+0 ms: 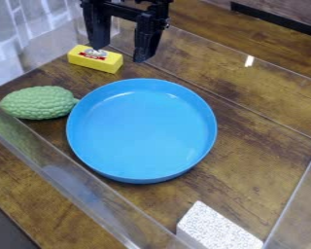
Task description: Put the white object in the blue tray
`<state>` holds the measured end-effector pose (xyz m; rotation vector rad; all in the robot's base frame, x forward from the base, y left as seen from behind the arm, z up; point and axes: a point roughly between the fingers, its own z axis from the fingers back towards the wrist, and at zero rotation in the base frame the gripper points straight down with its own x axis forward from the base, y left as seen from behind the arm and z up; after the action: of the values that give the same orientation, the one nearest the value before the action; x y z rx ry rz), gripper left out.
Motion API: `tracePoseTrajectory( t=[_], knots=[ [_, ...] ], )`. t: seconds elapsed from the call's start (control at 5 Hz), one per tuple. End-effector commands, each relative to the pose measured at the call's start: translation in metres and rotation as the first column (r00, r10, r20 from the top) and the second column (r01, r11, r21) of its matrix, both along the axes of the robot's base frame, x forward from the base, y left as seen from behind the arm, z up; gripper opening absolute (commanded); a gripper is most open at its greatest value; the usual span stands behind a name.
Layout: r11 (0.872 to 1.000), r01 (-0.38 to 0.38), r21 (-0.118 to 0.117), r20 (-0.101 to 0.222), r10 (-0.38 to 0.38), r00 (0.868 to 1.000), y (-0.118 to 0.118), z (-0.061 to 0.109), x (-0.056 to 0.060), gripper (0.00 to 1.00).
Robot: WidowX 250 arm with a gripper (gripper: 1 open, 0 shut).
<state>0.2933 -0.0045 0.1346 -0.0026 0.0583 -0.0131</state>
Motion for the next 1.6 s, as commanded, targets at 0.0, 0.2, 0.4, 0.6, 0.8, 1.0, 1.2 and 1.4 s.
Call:
tracePoseTrajectory(
  t=[0.0,0.2,0.4,0.6,0.8,1.0,1.2,1.4],
  knots=[
    [0.999,0.052,0.007,-0.015,-0.052,0.999,0.008,-0.003,-0.001,1.0],
    [0.998,0.066,0.015,-0.03,-0.065,0.997,0.013,-0.005,0.001,1.0],
    [0.99,0.142,0.021,-0.034,-0.142,0.989,0.012,-0.01,0.006,1.0],
    [0.979,0.204,0.021,-0.035,-0.203,0.979,0.008,-0.014,0.01,1.0],
    [0.973,0.23,0.019,-0.037,-0.229,0.973,0.005,-0.025,0.005,1.0],
    [0.965,0.26,0.022,-0.032,-0.259,0.965,0.003,-0.034,0.001,1.0],
    [0.967,0.252,0.036,-0.03,-0.251,0.967,0.012,-0.02,0.0,1.0],
    [0.97,0.239,0.039,-0.031,-0.238,0.971,0.017,-0.012,0.0,1.0]
  ],
)
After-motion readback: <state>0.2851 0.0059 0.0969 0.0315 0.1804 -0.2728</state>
